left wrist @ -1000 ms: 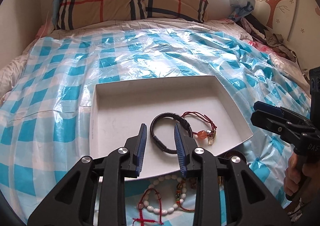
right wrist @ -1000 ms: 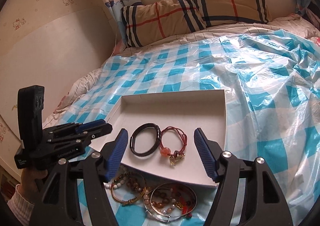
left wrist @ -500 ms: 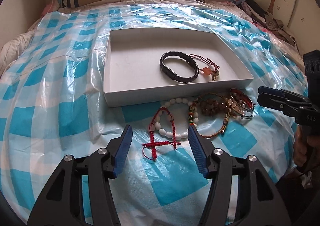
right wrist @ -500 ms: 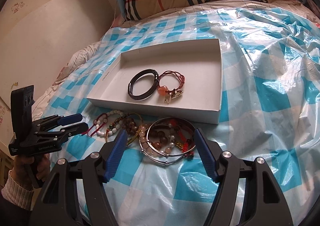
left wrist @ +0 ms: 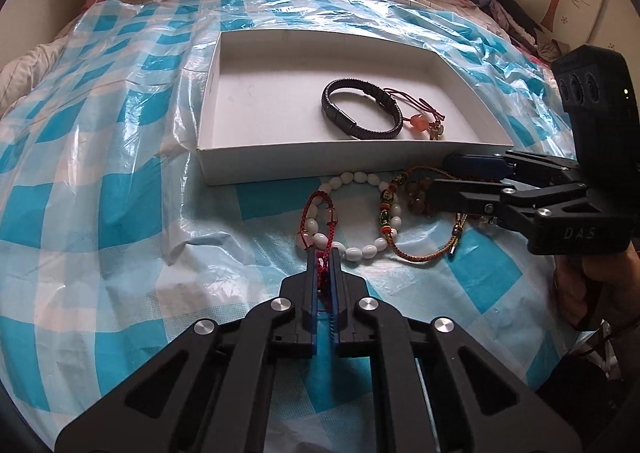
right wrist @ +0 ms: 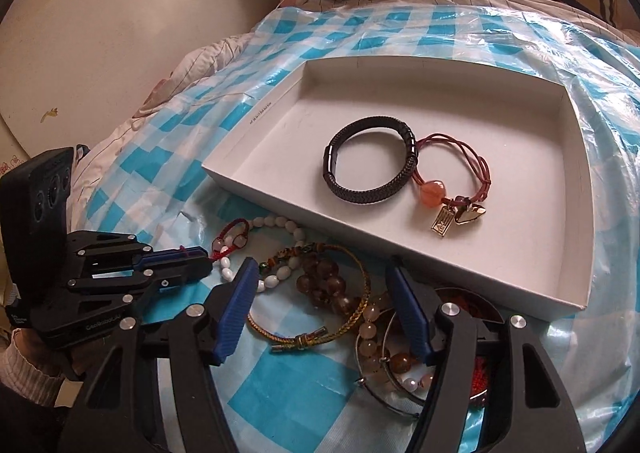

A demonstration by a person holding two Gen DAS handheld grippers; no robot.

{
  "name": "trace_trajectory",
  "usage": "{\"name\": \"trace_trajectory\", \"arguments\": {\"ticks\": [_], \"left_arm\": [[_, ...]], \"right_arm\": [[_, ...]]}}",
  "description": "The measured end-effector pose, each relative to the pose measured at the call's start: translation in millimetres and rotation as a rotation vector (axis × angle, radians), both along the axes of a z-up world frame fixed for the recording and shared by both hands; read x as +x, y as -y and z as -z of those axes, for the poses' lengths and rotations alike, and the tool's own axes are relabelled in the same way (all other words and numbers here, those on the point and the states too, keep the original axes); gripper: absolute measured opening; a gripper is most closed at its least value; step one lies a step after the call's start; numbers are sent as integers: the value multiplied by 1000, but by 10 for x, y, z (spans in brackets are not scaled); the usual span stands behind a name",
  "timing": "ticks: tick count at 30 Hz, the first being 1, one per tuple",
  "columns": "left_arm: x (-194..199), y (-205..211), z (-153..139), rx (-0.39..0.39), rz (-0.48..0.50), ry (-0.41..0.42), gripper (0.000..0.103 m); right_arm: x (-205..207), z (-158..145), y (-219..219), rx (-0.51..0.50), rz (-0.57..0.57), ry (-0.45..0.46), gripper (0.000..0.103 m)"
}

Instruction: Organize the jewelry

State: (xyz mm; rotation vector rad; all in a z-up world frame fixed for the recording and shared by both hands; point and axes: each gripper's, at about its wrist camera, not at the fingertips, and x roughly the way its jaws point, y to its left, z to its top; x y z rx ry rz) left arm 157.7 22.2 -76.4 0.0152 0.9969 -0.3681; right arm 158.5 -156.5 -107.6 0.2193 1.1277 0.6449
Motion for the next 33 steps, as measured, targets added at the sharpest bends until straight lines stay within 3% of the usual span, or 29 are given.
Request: {"name": "trace_trajectory", "arguments": {"ticks": [3, 4, 5, 7, 15, 27, 30, 32, 33], "left_arm": [[-4, -8, -8, -9, -5, 0, 4], [-5, -15, -10, -13, -7, -1, 4], [-5, -24, -8, -17, -8, -4, 4], [2, -41, 0, -26, -14, -9, 4], [-10, -53, -26, -38, -24, -3, 4], [-61, -74, -93, -35, -28, 11, 4], [-52, -87, -38, -38, -33, -2, 4], [-53, -87, -20, -39, -35, -4, 4], [-54, -86, -12, -40, -36, -5, 4]], "right_arm": [[20, 47, -18, -9, -21, -24, 53], [17, 57, -25, -12, -27, -31, 39], [11, 60, -12, -10, -24, -35, 35], [-13, 58, 31, 14, -18, -43, 15], [-151, -42, 174, 60, 38, -22, 13], [-258, -43, 154, 9, 46, -7, 13], [-270, -42, 174, 20, 52, -7, 22], [-283, -59, 190, 28, 54, 5, 21], [-286, -64, 191, 27, 51, 9, 16]]}}
